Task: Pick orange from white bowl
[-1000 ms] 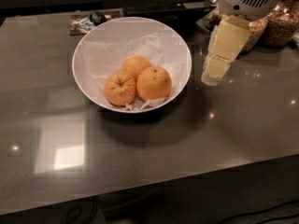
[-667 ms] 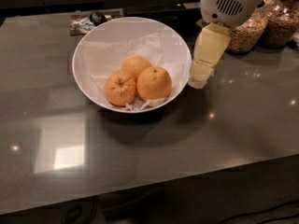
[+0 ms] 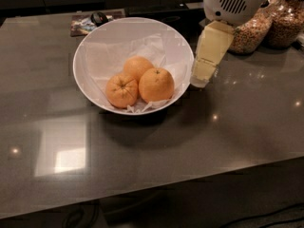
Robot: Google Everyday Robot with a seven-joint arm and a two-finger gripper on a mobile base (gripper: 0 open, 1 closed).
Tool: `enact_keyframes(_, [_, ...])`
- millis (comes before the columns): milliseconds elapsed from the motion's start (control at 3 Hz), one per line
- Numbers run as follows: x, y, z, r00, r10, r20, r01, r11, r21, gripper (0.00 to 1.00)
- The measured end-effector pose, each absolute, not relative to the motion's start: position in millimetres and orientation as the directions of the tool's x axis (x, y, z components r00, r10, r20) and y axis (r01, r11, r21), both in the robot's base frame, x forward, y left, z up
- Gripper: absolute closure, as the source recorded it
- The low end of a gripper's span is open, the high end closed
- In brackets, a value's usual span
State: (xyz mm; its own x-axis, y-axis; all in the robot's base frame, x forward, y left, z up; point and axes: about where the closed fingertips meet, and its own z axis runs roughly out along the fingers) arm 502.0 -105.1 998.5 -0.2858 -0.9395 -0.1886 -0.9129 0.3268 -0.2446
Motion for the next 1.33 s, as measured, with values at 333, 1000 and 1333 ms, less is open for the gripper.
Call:
enact_keyframes(333, [510.6,-91.0,982.8,-0.299,-0.938,-0.175,-0.921,0.332,-0.202,0.00])
enact_keyframes(1000, [522.7,-67.1,960.7,-0.284,-0.947,-0.154,-0.940,0.306,-0.151,0.02])
enact_keyframes(1333, [527.1,-59.1,952.6,-0.270,-0.951,-0.153,-0.950,0.289,-0.120,0.09])
